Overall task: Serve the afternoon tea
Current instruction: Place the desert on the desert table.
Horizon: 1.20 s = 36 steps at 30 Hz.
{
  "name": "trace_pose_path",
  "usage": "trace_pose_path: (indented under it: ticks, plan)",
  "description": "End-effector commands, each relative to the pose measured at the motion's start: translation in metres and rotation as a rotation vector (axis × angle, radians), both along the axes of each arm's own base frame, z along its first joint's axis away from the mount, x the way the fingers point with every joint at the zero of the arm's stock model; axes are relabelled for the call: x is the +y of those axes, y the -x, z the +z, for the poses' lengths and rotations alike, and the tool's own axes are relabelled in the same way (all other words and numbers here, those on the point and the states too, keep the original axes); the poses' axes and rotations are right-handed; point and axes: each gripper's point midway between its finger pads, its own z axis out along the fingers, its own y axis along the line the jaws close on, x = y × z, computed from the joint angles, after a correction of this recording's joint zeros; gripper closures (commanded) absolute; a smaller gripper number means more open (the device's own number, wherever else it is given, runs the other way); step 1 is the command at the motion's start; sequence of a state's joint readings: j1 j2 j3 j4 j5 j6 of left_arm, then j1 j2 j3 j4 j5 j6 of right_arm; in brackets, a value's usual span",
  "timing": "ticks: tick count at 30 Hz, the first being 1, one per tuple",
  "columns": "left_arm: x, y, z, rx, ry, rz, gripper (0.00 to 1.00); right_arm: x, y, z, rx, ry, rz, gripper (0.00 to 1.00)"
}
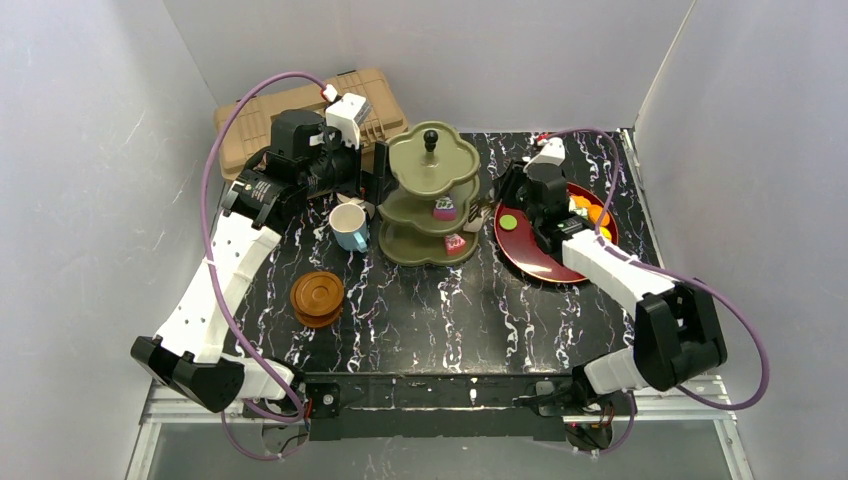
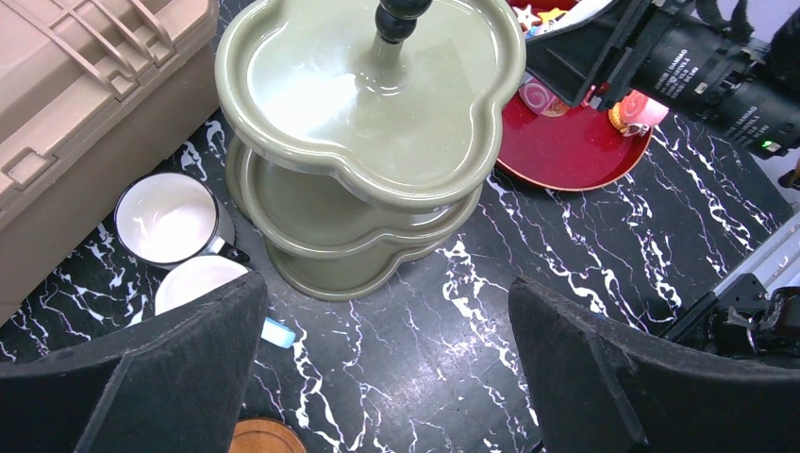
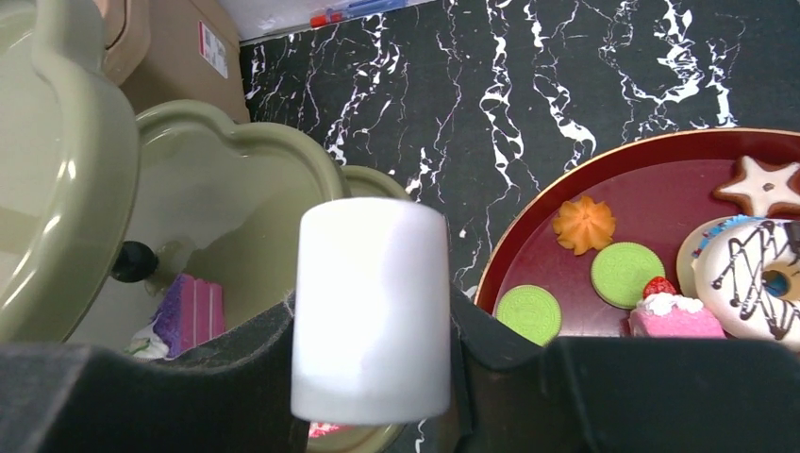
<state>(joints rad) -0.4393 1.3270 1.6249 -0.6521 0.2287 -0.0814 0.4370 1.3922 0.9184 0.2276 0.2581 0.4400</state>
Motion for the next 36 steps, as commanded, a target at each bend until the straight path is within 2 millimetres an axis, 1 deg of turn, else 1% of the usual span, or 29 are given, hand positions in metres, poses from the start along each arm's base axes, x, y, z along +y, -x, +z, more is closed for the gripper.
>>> trace_pose_path:
  ticks: [1, 5, 8, 9, 12, 13, 17, 22, 28, 30, 33, 36]
  plan:
    - [0.005, 0.009, 0.01, -0.024, 0.016, -0.007, 0.02, 0.01, -0.017, 0.028, -0.11, -0.094, -0.007, 0.89]
    - [0.005, 0.009, 0.01, -0.023, 0.014, -0.004, 0.02, 0.013, -0.022, 0.022, -0.103, -0.105, -0.005, 0.89]
    - [0.005, 0.009, 0.01, -0.024, 0.016, -0.005, 0.02, 0.017, -0.024, 0.016, -0.089, -0.108, 0.006, 0.85]
    - [0.005, 0.009, 0.011, -0.026, 0.018, -0.005, 0.02, 0.019, -0.024, 0.014, -0.084, -0.11, 0.012, 0.82]
    - [0.005, 0.009, 0.012, -0.026, 0.02, -0.005, 0.02, 0.021, -0.021, 0.01, -0.07, -0.112, 0.025, 0.68]
    - [0.005, 0.009, 0.013, -0.027, 0.021, -0.005, 0.02, 0.021, -0.02, 0.008, -0.066, -0.109, 0.026, 0.65]
    - [0.004, 0.009, 0.013, -0.025, 0.025, -0.006, 0.02, 0.016, -0.015, 0.006, -0.062, -0.102, 0.016, 0.58]
    - [0.002, 0.009, 0.014, -0.019, 0.036, -0.01, 0.02, 0.013, -0.012, 0.015, -0.076, -0.094, 0.012, 0.48]
    - [0.001, 0.009, 0.014, -0.02, 0.04, -0.011, 0.02, 0.011, -0.011, 0.019, -0.083, -0.084, 0.008, 0.45]
    - [0.001, 0.009, 0.014, -0.019, 0.041, -0.011, 0.02, 0.01, -0.01, 0.021, -0.087, -0.088, 0.007, 0.47]
    - [0.001, 0.008, 0.014, -0.018, 0.04, -0.01, 0.02, 0.007, -0.007, 0.029, -0.1, -0.088, 0.001, 0.52]
    - [0.001, 0.009, 0.013, -0.017, 0.041, -0.011, 0.02, 0.002, -0.003, 0.039, -0.114, -0.073, -0.007, 0.53]
